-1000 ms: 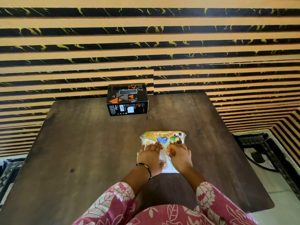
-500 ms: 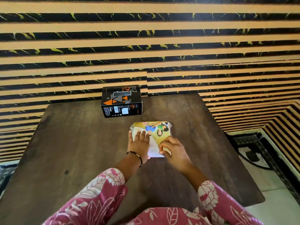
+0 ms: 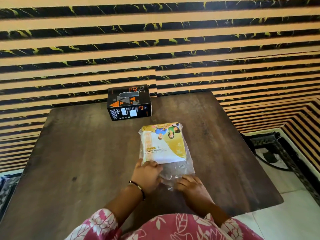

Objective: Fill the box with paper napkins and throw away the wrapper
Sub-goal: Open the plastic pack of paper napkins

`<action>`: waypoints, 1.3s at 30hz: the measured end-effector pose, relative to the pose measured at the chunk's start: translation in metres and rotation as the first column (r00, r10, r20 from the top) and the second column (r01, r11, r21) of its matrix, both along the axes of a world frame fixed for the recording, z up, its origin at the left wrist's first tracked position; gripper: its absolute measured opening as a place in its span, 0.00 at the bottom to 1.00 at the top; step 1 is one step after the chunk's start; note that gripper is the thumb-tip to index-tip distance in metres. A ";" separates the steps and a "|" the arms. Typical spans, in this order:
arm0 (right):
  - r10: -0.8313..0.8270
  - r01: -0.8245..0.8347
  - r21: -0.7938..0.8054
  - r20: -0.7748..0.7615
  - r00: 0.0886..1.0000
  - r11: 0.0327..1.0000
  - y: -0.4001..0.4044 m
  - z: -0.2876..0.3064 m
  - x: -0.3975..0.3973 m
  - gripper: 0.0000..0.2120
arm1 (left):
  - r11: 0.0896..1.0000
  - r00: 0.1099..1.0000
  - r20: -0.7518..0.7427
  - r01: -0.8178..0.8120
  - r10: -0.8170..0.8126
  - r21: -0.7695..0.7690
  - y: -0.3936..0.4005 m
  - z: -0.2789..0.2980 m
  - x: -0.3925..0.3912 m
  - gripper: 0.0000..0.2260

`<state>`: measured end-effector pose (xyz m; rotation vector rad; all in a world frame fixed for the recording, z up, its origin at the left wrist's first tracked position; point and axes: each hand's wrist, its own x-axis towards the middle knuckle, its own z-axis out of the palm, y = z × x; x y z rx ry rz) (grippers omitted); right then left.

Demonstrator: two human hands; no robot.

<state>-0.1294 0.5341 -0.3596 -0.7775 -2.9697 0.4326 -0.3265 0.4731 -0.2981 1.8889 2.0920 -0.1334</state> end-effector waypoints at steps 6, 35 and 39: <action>0.013 -0.012 -0.089 0.013 1.000 0.996 -0.014 -0.003 0.019 0.19 | 1.000 1.000 0.023 -0.016 0.017 -0.008 -0.002 -0.005 0.003 0.12; -0.866 -0.009 -0.891 0.439 0.240 -0.454 0.012 0.057 -0.075 0.09 | 0.930 0.911 0.400 -0.228 0.099 0.289 -0.002 0.042 0.021 0.08; -0.833 -0.131 -0.832 0.504 0.227 -0.539 0.019 0.058 -0.077 0.07 | 0.908 0.909 0.408 -0.234 0.078 0.348 0.001 0.048 0.020 0.07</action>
